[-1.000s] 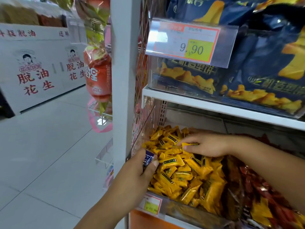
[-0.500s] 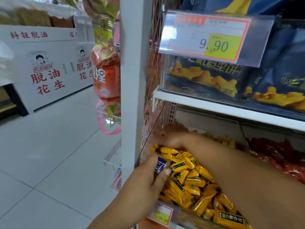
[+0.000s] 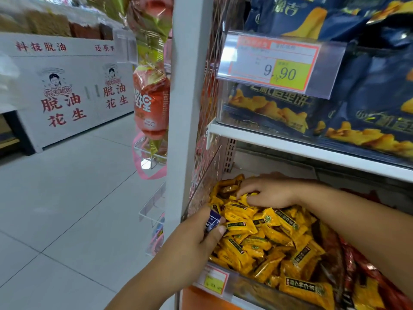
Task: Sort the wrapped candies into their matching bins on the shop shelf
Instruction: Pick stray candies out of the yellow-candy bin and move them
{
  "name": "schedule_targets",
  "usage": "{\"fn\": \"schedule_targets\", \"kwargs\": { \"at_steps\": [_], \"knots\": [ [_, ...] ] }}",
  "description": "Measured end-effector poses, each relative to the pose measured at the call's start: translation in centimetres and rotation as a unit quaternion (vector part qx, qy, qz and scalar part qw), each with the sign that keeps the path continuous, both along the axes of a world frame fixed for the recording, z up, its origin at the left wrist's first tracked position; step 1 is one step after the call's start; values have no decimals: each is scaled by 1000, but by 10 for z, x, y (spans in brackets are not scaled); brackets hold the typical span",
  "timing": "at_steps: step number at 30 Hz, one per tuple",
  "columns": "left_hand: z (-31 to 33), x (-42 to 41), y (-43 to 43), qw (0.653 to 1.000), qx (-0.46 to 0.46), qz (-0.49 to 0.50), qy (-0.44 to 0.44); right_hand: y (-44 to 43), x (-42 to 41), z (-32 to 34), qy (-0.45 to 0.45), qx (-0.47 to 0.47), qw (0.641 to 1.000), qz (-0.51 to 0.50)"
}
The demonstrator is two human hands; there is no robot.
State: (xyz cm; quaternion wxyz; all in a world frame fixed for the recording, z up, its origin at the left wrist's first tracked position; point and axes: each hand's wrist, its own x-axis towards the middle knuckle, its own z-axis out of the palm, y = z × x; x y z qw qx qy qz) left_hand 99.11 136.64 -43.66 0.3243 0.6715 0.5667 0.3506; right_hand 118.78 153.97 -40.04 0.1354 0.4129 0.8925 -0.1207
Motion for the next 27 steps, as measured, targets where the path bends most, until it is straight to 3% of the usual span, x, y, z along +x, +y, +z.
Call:
{"fn": "schedule_targets", "kwargs": {
  "at_steps": [7,10,13,15,17,20,27],
  "knots": [
    [0,2,1,1000,-12,1,3,-26,22,14,51,8,998,-20],
    [-2,1,1,1000,-8,6,-3,-52,37,45,77,-60,992,-83],
    [-1,2,2,1000,1,17,-10,-81,53,63,-32,-101,991,-83],
    [1,5,2,1000,14,24,-11,-94,48,48,-116,-88,988,-48],
    [6,8,1,999,24,33,-20,-93,33,23,-141,-45,989,-27],
    [10,11,1,998,36,43,-15,-58,8,-2,-101,19,995,-20],
    [11,10,1,998,43,43,-13,-11,-14,7,56,-28,995,-76]
  ]
}}
